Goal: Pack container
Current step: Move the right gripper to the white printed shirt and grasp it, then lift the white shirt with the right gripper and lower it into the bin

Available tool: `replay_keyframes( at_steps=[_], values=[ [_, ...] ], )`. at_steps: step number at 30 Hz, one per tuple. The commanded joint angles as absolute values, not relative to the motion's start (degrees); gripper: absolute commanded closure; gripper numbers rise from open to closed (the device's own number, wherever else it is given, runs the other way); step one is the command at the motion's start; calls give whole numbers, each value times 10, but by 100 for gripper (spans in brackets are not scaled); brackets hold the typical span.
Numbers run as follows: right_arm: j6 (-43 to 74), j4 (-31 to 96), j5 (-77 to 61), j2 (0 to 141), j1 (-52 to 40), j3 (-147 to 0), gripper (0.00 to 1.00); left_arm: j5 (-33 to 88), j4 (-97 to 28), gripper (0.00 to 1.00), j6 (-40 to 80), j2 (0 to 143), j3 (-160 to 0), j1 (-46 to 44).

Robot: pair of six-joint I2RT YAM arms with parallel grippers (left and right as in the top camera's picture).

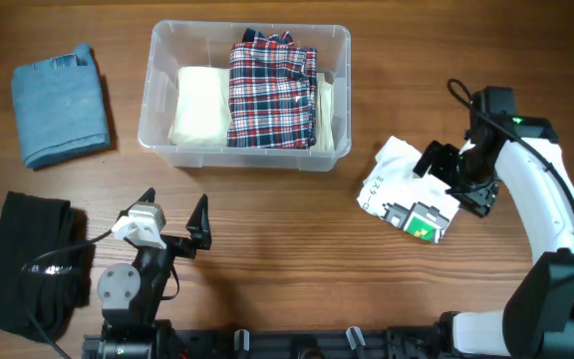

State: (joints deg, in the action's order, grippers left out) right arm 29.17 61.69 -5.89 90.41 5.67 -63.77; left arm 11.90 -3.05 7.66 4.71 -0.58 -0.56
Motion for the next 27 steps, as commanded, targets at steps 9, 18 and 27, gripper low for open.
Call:
replay_keyframes(
  at_steps=[9,18,27],
  values=[
    [316,538,-74,899,112,-558,0,126,-33,0,82,46,-3,-1],
    [321,427,-84,899,112,-445,1,126,-33,0,82,46,-3,-1],
    [307,444,-54,899,112,-414,1,126,-33,0,82,46,-3,-1]
  ],
)
